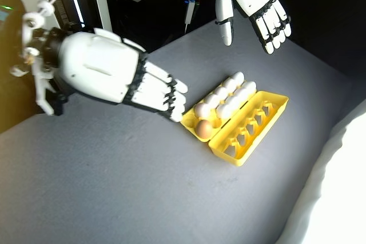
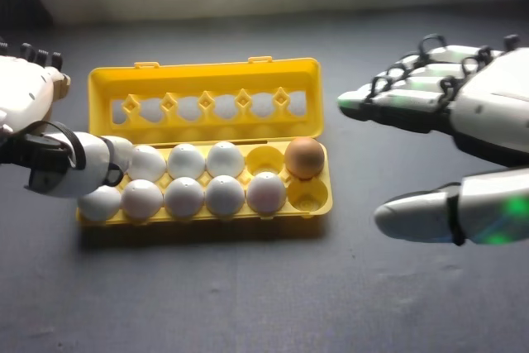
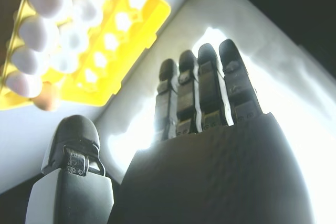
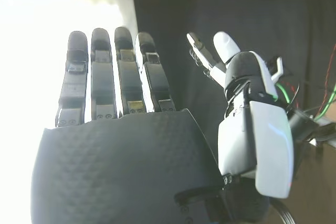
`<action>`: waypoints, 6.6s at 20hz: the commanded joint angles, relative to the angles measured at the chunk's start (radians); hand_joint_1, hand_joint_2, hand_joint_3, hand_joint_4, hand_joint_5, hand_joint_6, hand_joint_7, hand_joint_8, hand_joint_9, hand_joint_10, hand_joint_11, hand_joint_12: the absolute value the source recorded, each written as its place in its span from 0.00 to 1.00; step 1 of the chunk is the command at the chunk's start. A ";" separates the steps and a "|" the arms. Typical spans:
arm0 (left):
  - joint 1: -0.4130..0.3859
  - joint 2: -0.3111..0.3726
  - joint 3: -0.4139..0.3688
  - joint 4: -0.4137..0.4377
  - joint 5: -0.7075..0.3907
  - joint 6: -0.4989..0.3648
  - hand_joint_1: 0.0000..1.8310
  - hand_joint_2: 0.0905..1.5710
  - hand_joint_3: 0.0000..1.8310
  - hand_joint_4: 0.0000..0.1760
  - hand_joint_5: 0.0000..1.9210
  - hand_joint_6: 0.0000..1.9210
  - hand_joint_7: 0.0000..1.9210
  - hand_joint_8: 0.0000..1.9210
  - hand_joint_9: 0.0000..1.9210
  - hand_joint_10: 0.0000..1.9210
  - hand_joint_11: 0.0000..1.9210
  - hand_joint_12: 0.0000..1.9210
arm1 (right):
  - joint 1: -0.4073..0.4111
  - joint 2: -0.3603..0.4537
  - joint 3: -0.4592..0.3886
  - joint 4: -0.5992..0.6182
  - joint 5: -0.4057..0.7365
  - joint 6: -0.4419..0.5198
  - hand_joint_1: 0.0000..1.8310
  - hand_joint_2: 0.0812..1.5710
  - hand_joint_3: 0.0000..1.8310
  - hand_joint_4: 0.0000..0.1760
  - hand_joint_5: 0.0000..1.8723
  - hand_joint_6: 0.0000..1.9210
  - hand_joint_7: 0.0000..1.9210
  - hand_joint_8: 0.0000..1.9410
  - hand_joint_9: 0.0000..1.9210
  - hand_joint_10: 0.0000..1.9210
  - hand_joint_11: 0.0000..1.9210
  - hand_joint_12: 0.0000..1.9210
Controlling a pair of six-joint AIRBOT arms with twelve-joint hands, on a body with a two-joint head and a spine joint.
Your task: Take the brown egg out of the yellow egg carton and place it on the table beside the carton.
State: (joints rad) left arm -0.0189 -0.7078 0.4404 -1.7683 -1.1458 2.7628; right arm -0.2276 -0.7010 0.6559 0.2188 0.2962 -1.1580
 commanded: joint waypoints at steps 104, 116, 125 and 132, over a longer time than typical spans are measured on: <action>-0.026 -0.007 0.029 0.105 0.010 0.026 0.00 0.82 0.00 0.00 0.20 0.00 0.25 0.00 0.26 0.00 0.00 0.38 | -0.057 -0.597 0.586 -0.042 0.271 -0.040 0.67 0.70 0.00 0.00 0.49 0.51 0.53 0.56 0.35 0.41 0.00 0.52; -0.028 -0.007 0.029 0.105 0.009 0.026 0.00 0.83 0.00 0.00 0.23 0.00 0.28 0.00 0.27 0.00 0.00 0.42 | 0.005 -0.516 0.542 -0.084 0.257 -0.026 0.74 0.72 0.00 0.00 0.47 0.51 0.51 0.62 0.37 0.71 0.00 0.41; -0.032 -0.008 0.029 0.095 0.007 0.035 0.00 0.83 0.00 0.00 0.22 0.00 0.28 0.00 0.28 0.00 0.00 0.40 | -0.018 -0.460 0.539 -0.088 0.193 -0.024 0.74 0.73 0.00 0.00 0.47 0.51 0.49 0.66 0.36 0.71 0.00 0.47; -0.032 -0.008 0.028 0.094 0.007 0.038 0.00 0.84 0.00 0.00 0.22 0.00 0.28 0.00 0.28 0.00 0.00 0.43 | -0.076 -0.482 0.539 -0.105 0.217 -0.036 0.75 0.70 0.00 0.00 0.51 0.48 0.53 0.56 0.41 0.66 0.00 0.48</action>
State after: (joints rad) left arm -0.0364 -0.7216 0.4675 -1.7611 -1.1130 2.7964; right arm -0.3103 -1.1934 1.1961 0.1196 0.3988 -1.1892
